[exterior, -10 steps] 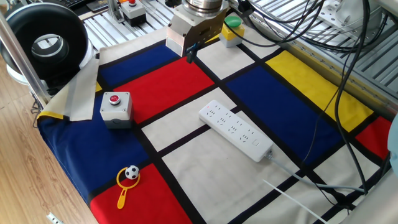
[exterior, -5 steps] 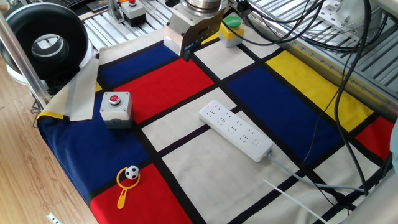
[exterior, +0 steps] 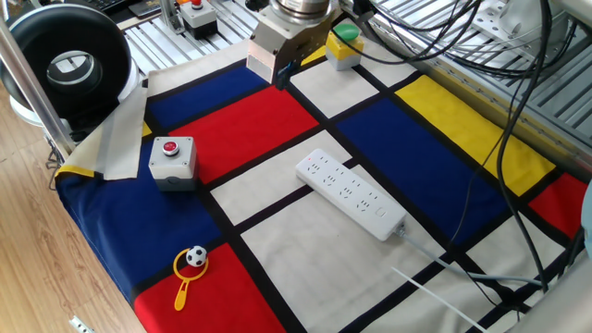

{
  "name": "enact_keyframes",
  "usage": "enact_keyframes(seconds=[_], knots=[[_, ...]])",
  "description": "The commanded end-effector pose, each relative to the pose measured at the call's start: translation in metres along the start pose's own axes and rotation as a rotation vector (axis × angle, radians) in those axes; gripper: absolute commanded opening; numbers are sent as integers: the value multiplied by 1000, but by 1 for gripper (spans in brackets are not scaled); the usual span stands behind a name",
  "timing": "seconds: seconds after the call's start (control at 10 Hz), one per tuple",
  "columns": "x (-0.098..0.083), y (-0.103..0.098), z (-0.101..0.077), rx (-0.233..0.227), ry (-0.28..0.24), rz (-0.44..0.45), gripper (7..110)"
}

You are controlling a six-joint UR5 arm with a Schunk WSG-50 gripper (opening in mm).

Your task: Turn off the power strip by pressing the button

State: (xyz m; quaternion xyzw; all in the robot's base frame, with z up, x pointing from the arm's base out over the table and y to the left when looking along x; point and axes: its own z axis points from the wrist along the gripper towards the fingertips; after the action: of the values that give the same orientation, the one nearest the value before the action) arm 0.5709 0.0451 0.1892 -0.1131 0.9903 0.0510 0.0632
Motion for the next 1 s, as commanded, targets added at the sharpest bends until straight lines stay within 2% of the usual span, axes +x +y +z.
enact_keyframes(seconds=[0.0, 0.1, 0.3, 0.5, 0.6, 0.9], knots=[[-10, -6, -2, 25, -39, -89, 7], [-10, -8, -2, 30, -40, -102, 7], [-23, -1, -2, 9, -91, -133, 7], [-30, 1, -3, 4, -119, -140, 7], [-28, 0, -3, 4, -114, -144, 7], [-4, -6, 9, -3, -86, -167, 7]])
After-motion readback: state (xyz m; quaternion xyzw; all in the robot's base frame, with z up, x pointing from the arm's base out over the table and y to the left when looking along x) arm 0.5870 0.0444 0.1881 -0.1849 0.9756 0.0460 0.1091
